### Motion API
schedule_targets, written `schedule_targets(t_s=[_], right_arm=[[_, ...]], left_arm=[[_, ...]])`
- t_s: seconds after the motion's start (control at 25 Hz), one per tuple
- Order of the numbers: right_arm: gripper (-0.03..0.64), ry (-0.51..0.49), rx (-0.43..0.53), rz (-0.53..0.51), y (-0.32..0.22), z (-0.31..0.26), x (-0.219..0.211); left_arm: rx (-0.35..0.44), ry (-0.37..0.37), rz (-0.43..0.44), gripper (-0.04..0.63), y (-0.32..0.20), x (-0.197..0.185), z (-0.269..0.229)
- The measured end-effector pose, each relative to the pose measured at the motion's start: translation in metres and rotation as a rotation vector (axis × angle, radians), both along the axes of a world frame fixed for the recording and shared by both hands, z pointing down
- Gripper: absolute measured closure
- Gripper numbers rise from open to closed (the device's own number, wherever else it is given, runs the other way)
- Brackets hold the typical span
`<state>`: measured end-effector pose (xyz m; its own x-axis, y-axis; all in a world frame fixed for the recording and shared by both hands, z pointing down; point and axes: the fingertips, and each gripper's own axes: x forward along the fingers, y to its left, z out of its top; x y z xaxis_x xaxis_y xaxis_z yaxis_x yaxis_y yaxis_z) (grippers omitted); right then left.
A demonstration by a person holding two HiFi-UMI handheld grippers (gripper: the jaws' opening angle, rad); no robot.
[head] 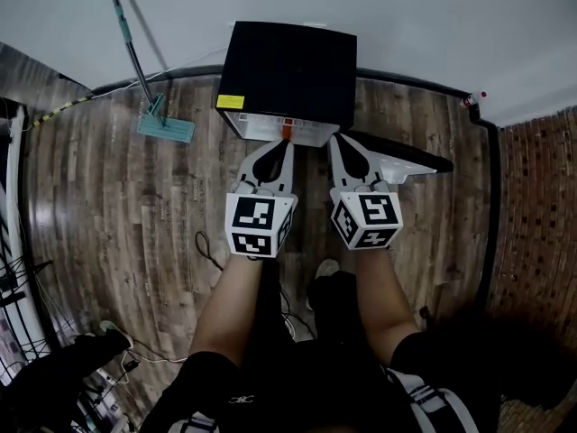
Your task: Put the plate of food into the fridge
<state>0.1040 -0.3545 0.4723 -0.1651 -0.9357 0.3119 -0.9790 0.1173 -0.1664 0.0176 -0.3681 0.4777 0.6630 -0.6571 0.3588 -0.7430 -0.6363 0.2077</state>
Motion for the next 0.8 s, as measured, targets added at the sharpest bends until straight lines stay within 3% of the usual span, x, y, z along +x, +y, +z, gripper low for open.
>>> schedule_targets(t_s=[0.2, 0.4, 0.56, 0.8], right_arm=[[0.604, 0.009, 0.100, 0.009, 0.027, -0.165, 0.013], [0.604, 0.024, 0.177, 0.029, 0.060, -0.276, 0.032], [0.604, 0.047, 0.238, 0.025, 0.085, -0.334, 0.040], [0.604, 0.044, 0.295, 0.023, 0.096, -0.376, 0.049]], left_arm=[[0.062, 0.007, 0.020, 0.598, 0.019, 0.020, -0.157], [0.149, 0.032, 0.031, 0.598, 0.051, 0.043, -0.267], [0.198, 0.062, 0.013, 0.598, 0.072, 0.046, -0.325], [0.267, 0.061, 0.017, 0.597, 0.085, 0.060, -0.373]])
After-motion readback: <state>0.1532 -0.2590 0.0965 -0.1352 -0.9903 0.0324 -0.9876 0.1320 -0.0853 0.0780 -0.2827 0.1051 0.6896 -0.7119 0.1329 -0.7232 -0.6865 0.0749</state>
